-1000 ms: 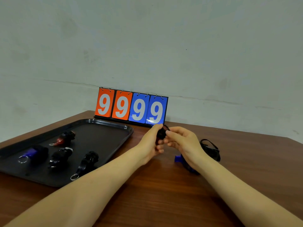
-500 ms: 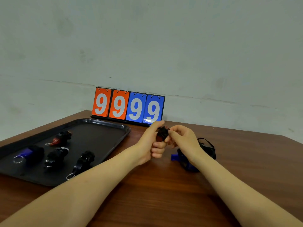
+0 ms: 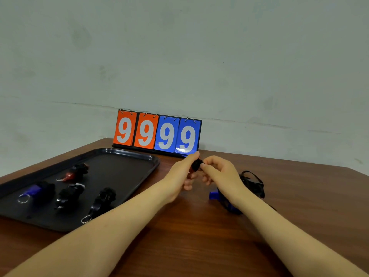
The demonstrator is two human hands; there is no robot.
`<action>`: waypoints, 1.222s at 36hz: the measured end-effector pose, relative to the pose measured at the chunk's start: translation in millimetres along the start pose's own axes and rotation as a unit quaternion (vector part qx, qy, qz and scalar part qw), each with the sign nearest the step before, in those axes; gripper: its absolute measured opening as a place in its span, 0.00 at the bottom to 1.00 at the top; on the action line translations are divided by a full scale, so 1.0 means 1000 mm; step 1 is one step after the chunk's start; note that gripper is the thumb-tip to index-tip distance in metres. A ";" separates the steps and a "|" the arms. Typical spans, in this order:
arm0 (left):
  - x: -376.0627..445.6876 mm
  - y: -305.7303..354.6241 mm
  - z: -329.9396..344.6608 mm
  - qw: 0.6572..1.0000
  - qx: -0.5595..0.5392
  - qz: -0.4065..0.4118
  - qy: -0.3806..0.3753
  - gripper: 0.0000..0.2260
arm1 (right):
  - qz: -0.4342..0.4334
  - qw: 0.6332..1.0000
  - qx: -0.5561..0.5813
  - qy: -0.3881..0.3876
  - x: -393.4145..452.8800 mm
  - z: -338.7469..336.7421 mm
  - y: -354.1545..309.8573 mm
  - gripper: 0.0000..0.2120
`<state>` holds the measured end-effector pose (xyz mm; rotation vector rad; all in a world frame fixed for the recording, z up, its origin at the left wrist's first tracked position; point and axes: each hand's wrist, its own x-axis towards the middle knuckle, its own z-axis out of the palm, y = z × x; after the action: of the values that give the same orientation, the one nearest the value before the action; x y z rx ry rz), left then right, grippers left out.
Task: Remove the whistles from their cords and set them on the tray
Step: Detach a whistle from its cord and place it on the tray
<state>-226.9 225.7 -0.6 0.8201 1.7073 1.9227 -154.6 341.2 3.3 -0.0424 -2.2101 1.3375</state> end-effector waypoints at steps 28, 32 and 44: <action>-0.001 0.012 -0.010 0.996 -0.080 -0.039 -0.017 0.15 | -0.199 0.962 -0.167 0.085 -0.003 -0.002 -0.004 0.05; -0.001 0.010 0.000 0.999 -0.014 -0.046 -0.007 0.17 | -0.188 0.965 -0.152 0.102 -0.002 -0.005 -0.006 0.06; 0.002 0.008 0.002 0.996 0.044 -0.072 0.017 0.17 | -0.198 0.960 -0.179 0.088 0.001 -0.007 -0.002 0.04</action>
<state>-226.5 227.2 7.6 0.6775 1.8297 1.7874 -151.3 346.3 7.8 0.1359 -2.1357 0.6835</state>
